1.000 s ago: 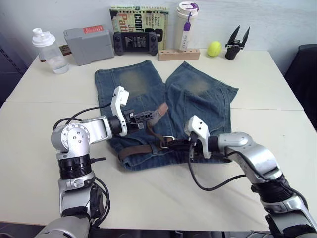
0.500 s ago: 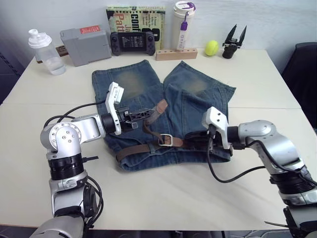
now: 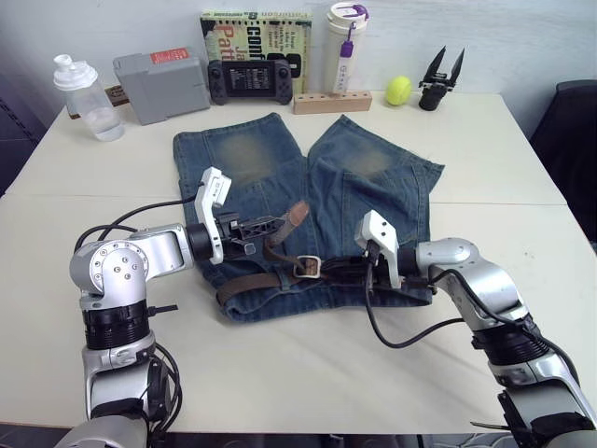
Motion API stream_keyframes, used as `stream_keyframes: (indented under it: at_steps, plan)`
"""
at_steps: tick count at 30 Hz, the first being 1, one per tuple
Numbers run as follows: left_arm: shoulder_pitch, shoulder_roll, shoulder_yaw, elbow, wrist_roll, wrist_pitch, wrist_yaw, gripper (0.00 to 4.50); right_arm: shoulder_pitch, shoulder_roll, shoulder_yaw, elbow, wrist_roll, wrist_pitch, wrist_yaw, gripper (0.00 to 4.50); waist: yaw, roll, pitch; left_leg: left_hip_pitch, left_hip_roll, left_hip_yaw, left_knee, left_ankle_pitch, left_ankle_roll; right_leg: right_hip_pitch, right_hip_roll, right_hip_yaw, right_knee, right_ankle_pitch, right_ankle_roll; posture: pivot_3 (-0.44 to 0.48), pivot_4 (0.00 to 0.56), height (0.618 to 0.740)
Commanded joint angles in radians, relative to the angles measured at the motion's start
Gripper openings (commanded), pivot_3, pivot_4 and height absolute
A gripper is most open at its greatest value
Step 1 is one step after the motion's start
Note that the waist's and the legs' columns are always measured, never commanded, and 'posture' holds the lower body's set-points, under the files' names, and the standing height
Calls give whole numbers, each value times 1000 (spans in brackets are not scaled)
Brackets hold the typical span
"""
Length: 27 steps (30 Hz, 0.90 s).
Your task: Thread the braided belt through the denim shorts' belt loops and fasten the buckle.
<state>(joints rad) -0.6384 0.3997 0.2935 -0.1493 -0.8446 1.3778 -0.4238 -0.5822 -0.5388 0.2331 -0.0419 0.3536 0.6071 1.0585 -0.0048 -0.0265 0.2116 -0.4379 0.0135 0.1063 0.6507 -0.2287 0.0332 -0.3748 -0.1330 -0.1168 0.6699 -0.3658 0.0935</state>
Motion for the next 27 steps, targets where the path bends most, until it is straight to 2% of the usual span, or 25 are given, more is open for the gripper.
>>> stream_keyframes:
  at_steps: [1,4,6,9,18,23,27]
  plan:
    - [27,36,-19,-32,22,-46,-9,0,-37,28,5,6,13,-21,24,74,0,0,0,0,0,0,0,0,0,0,0,0,0,0,0,0,150,694]
    - [50,45,-25,-27,34,-87,-14,0,-57,41,8,35,3,-30,34,74,2,0,0,-1,0,0,-1,0,0,-1,0,0,0,0,0,0,150,694]
    - [69,37,-24,-34,55,-188,-36,0,-76,47,6,57,4,-31,43,74,2,0,0,-1,0,0,0,0,0,0,0,0,0,0,0,0,150,694]
    - [85,4,7,-60,38,-343,-99,0,-91,53,9,76,12,-28,57,74,2,0,0,-1,0,0,0,0,0,0,0,0,0,0,0,0,150,694]
    - [159,-94,27,-119,-18,-659,-282,0,-113,86,15,151,-15,-31,38,74,-1,0,0,0,0,1,0,0,0,0,0,0,-1,0,0,0,150,694]
    - [274,-54,-16,-72,46,-702,-353,0,-111,92,6,162,-2,-23,42,74,0,0,0,-1,0,1,0,0,0,0,0,-1,-1,0,0,0,150,694]
    - [305,-52,9,37,92,-753,-325,0,-106,97,8,161,5,-25,47,74,-1,0,0,0,0,1,0,0,0,0,0,0,-1,0,0,0,150,694]
